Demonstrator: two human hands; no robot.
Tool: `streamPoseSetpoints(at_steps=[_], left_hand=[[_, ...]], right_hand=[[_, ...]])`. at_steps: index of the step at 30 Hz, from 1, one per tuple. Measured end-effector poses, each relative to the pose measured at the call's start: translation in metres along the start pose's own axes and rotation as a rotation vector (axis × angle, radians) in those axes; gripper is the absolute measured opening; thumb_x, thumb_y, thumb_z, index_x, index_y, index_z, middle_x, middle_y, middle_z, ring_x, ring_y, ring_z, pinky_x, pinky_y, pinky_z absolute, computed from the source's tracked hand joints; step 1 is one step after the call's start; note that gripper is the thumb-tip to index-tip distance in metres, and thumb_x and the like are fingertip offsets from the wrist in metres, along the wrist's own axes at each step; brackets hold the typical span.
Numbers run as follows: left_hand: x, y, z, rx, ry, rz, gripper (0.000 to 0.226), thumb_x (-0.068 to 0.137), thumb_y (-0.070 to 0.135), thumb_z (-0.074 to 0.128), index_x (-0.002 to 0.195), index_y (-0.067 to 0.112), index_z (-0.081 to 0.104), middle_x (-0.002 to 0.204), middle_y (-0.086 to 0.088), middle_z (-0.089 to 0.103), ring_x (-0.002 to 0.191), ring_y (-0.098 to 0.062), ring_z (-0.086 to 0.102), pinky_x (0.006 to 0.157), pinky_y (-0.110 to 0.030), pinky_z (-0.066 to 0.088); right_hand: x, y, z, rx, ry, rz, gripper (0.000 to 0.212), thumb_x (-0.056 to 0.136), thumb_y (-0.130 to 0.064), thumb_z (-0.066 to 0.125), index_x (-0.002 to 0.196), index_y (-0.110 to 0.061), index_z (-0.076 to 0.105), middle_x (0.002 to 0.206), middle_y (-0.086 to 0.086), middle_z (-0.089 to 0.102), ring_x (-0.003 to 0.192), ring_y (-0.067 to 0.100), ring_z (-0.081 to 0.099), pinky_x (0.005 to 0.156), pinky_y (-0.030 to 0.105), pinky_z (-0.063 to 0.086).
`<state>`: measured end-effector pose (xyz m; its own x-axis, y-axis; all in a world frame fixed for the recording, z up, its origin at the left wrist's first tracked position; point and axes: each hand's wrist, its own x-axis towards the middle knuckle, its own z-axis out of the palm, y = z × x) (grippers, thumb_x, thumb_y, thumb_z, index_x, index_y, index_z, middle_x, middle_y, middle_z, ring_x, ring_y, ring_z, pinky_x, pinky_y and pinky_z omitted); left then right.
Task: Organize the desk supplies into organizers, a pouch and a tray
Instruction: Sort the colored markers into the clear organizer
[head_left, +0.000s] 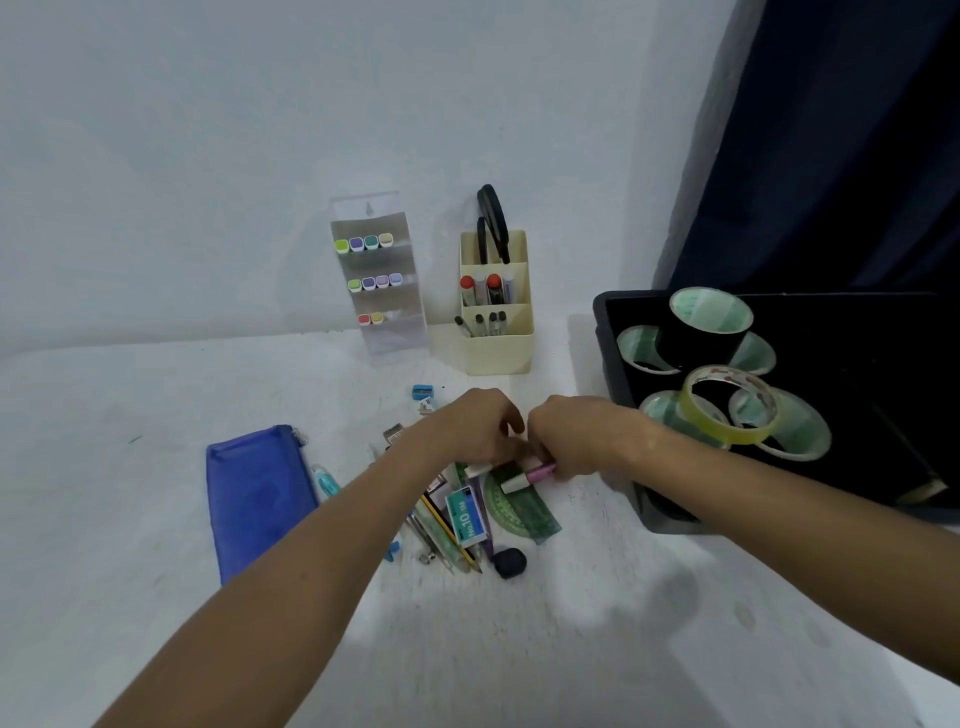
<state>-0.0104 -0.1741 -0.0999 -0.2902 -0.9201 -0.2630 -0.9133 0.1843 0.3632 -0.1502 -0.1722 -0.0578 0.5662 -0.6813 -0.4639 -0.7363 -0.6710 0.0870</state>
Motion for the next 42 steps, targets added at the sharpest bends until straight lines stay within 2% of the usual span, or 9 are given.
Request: streamPoseSetpoints(at_steps=[8, 14, 19, 24, 27, 30, 34, 39, 42], left_hand=[[0.008, -0.003, -0.009, -0.064, 0.018, -0.053, 0.045, 0.081, 0.024, 0.064, 0.124, 0.011, 0.061, 0.105, -0.007, 0.065, 0.084, -0.017, 0.056, 0.074, -0.028, 0.046], [-0.018, -0.019, -0.039, -0.274, 0.173, -0.119, 0.077, 0.079, 0.014, 0.071, 0.144, 0.023, 0.029, 0.103, -0.009, 0.065, 0.073, -0.020, 0.066, 0.071, -0.033, 0.056], [-0.053, -0.044, -0.076, -0.331, 0.331, -0.175, 0.045, 0.083, 0.017, 0.072, 0.124, 0.022, 0.052, 0.097, -0.005, 0.063, 0.065, -0.016, 0.071, 0.060, -0.034, 0.061], [-0.078, -0.061, -0.102, -0.175, 0.566, -0.248, 0.036, 0.085, 0.031, 0.069, 0.119, 0.025, 0.061, 0.101, 0.000, 0.067, 0.074, -0.014, 0.068, 0.078, -0.029, 0.052], [-0.084, -0.063, -0.112, -0.077, 0.753, -0.258, 0.028, 0.083, 0.034, 0.070, 0.110, 0.025, 0.070, 0.092, 0.005, 0.061, 0.077, -0.010, 0.056, 0.072, -0.018, 0.036], [-0.084, -0.063, -0.112, -0.079, 0.880, -0.208, 0.026, 0.083, 0.030, 0.071, 0.108, 0.022, 0.072, 0.087, -0.001, 0.062, 0.077, -0.015, 0.056, 0.074, -0.023, 0.040], [-0.079, -0.066, -0.103, -0.108, 0.957, -0.145, 0.023, 0.084, 0.023, 0.070, 0.107, 0.018, 0.072, 0.085, -0.002, 0.065, 0.075, -0.018, 0.063, 0.078, -0.031, 0.050], [-0.070, -0.073, -0.097, -0.093, 1.007, -0.134, 0.019, 0.085, 0.021, 0.069, 0.103, 0.014, 0.072, 0.085, -0.001, 0.067, 0.073, -0.015, 0.060, 0.069, -0.017, 0.043], [-0.061, -0.076, -0.093, -0.062, 0.994, -0.138, 0.021, 0.086, 0.019, 0.069, 0.104, 0.011, 0.072, 0.086, -0.006, 0.068, 0.072, -0.017, 0.059, 0.069, -0.019, 0.042]], right_hand=[[-0.006, 0.025, -0.013, 0.024, -0.041, -0.048, 0.028, 0.081, -0.025, 0.073, 0.108, -0.019, 0.071, 0.101, 0.000, 0.067, 0.075, 0.014, 0.053, 0.065, 0.026, 0.042], [-0.003, 0.030, -0.026, 0.258, 0.065, -0.100, 0.034, 0.088, -0.047, 0.061, 0.112, -0.023, 0.068, 0.091, -0.004, 0.066, 0.068, 0.016, 0.064, 0.064, 0.026, 0.051], [0.003, 0.020, -0.049, 0.399, 0.192, -0.131, 0.041, 0.092, -0.050, 0.050, 0.115, -0.018, 0.063, 0.104, -0.003, 0.062, 0.090, 0.016, 0.057, 0.074, 0.026, 0.042], [0.016, 0.001, -0.073, 0.529, 0.231, -0.147, 0.020, 0.097, -0.029, 0.042, 0.110, -0.014, 0.045, 0.088, -0.001, 0.049, 0.072, 0.014, 0.048, 0.062, 0.028, 0.036], [0.031, -0.009, -0.086, 0.475, 0.330, -0.150, 0.021, 0.097, -0.025, 0.044, 0.114, -0.014, 0.050, 0.104, 0.004, 0.046, 0.084, 0.018, 0.047, 0.075, 0.029, 0.039], [0.046, -0.018, -0.094, 0.447, 0.487, -0.141, 0.024, 0.094, -0.013, 0.047, 0.113, -0.011, 0.061, 0.099, 0.003, 0.044, 0.085, 0.020, 0.049, 0.071, 0.023, 0.037], [0.060, -0.023, -0.094, 0.501, 0.637, -0.090, 0.024, 0.092, -0.009, 0.054, 0.112, -0.006, 0.067, 0.097, 0.005, 0.061, 0.086, 0.020, 0.058, 0.067, 0.015, 0.037], [0.077, -0.025, -0.091, 0.522, 0.796, -0.051, 0.017, 0.090, -0.011, 0.057, 0.099, -0.011, 0.072, 0.080, -0.002, 0.055, 0.073, 0.015, 0.051, 0.054, 0.014, 0.027], [0.088, -0.030, -0.089, 0.476, 0.846, -0.038, 0.016, 0.090, -0.017, 0.059, 0.100, -0.013, 0.071, 0.087, 0.005, 0.066, 0.078, 0.016, 0.052, 0.064, 0.022, 0.036]])
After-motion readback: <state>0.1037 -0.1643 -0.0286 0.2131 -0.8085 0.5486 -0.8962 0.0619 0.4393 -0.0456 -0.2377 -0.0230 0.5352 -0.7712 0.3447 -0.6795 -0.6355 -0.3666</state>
